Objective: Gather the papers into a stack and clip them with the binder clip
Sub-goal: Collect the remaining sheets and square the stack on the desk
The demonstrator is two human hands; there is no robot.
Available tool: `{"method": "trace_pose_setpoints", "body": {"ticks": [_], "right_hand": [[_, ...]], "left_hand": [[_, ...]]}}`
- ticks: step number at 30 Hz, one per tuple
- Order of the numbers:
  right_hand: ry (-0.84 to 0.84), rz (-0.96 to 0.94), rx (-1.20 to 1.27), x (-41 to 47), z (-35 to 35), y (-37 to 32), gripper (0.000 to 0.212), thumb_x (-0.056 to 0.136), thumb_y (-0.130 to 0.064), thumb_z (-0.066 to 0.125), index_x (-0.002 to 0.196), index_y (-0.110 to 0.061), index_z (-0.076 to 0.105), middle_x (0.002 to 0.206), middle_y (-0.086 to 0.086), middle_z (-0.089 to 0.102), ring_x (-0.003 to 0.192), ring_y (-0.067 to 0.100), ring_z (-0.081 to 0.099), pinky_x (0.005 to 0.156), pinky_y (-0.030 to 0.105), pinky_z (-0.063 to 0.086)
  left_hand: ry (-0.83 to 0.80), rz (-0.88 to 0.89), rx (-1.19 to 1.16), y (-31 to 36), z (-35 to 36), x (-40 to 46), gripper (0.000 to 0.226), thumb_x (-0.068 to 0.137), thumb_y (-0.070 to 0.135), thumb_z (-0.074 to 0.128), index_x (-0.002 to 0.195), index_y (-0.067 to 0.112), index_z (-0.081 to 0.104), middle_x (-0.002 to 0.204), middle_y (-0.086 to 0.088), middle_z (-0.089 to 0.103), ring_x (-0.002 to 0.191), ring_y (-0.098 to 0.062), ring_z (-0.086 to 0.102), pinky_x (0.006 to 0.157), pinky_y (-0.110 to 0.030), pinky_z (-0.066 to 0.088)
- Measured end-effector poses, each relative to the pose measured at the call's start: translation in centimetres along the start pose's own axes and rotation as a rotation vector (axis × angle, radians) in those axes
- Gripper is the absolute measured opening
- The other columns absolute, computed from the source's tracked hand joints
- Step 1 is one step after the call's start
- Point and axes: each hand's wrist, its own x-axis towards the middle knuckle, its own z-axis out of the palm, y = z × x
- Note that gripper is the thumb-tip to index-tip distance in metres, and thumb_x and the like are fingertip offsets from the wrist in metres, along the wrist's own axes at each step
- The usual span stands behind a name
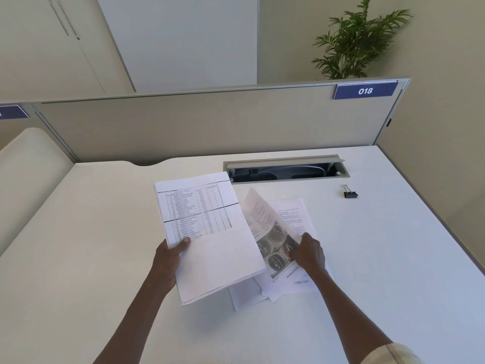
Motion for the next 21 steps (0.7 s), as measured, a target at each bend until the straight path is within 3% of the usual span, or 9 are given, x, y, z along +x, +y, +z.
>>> {"method": "trace_pose_setpoints", "body": {"ticks": [3, 9, 18, 21], "right_hand": [[0.078, -0.019, 0.106, -0.3, -0.2, 0.0, 0.026, 0.08, -0.028, 0.07, 0.084, -0.01, 0.052, 0.088, 0.012, 0.068, 0.084, 0.036, 0.062, 0.063, 0.031, 0.042], [0.171, -0.157, 0.167, -1.3, -2.0, -1.5, 0.011, 0.085, -0.023, 0.061, 0.082, -0.013, 0.066, 0.064, 0.003, 0.057, 0.069, 0.036, 0.056, 0.058, 0.03, 0.04], [0.279, -0.317, 0.26, -2.7, -6.0, -5.3, 0.013, 0.085, -0.017, 0.063, 0.076, -0.009, 0.063, 0.057, 0.004, 0.057, 0.053, 0.025, 0.046, 0.048, 0.029, 0.034], [0.284, -0.357, 0.346, -3.0, -6.9, -6.6, 0.013, 0.083, -0.017, 0.065, 0.074, -0.008, 0.063, 0.06, 0.009, 0.06, 0.052, 0.023, 0.043, 0.048, 0.028, 0.034]], "left_hand": [[0.023, 0.012, 0.017, 0.1, 0.0, 0.2, 0.022, 0.092, 0.002, 0.062, 0.107, 0.016, 0.069, 0.094, 0.003, 0.077, 0.08, -0.017, 0.072, 0.07, -0.034, 0.056], [0.116, 0.045, 0.07, -0.1, 0.0, 1.2, 0.023, 0.092, 0.003, 0.063, 0.112, 0.014, 0.066, 0.1, -0.003, 0.071, 0.085, -0.023, 0.067, 0.081, -0.038, 0.052], [0.269, 0.065, 0.192, -1.2, -1.0, 2.5, 0.027, 0.092, 0.012, 0.065, 0.119, 0.014, 0.065, 0.113, -0.008, 0.07, 0.103, -0.033, 0.067, 0.096, -0.052, 0.052], [0.258, 0.072, 0.178, -0.8, -0.7, 2.3, 0.028, 0.092, 0.01, 0.064, 0.12, 0.013, 0.064, 0.112, -0.009, 0.07, 0.097, -0.03, 0.066, 0.094, -0.048, 0.052]]}}
